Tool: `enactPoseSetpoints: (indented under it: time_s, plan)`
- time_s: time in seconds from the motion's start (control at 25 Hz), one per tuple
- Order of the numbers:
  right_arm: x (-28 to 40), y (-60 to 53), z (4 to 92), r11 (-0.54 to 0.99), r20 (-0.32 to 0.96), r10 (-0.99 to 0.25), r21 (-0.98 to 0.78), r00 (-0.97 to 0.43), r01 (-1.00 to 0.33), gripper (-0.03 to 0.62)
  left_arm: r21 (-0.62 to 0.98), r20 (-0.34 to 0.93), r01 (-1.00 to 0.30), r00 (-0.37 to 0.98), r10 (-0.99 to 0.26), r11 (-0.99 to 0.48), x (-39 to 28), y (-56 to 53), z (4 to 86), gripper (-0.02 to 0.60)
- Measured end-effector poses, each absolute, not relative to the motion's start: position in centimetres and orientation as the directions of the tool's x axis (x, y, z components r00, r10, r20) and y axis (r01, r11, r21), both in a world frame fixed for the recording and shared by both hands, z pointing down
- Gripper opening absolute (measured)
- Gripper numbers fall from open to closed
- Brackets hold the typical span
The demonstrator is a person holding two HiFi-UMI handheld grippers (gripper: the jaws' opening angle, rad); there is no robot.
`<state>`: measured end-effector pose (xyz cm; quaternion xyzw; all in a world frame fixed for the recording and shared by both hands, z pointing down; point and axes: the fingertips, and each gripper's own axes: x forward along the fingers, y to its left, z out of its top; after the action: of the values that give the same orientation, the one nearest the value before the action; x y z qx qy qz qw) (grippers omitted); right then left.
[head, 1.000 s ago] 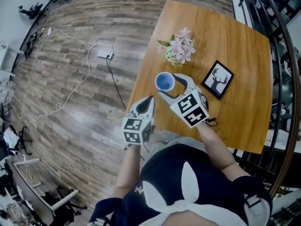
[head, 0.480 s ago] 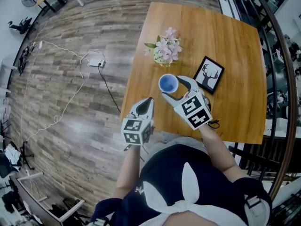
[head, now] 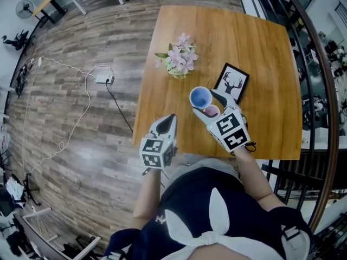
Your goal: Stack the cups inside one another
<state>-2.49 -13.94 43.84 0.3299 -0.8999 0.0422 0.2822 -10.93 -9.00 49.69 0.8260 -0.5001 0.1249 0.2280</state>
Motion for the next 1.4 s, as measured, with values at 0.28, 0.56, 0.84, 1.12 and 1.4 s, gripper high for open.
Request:
enactPoseSetpoints:
  time_s: [0.28,0.56,0.84,1.12,1.4]
  plan:
    - [0.8,-13.9,43.9,0.74,0.55,-0.594,0.088,-0.587,-0.667,0.316,0.257,0.437,-0.872,0.489,-0.755,-0.416,-9.6,-9.1,49.6,0.02]
    - [3.1,-14.1,44.0,0.707,0.551,-0.623,0.091,-0.556,-0.702,0.316,0.259,0.438,-0.866,0.5,-0.748,-0.427,-9.0,-9.1,49.8,0.02]
    - [4.0,-14.2,44.6,0.692,0.566,-0.625,0.085,-0.537,-0.717,0.316,0.259,0.439,-0.864,0.504,-0.744,-0.433,-8.7,-9.6,49.7,0.02]
    - [4.7,-14.1,45.3,0.69,0.577,-0.621,0.081,-0.531,-0.719,0.316,0.256,0.442,-0.863,0.505,-0.741,-0.436,-8.4,-9.9,49.8,0.02]
    - [5.1,-13.8,46.6,0.695,0.598,-0.6,0.061,-0.531,-0.716,0.316,0.258,0.45,-0.862,0.508,-0.735,-0.437,-7.9,-9.8,50.2,0.02]
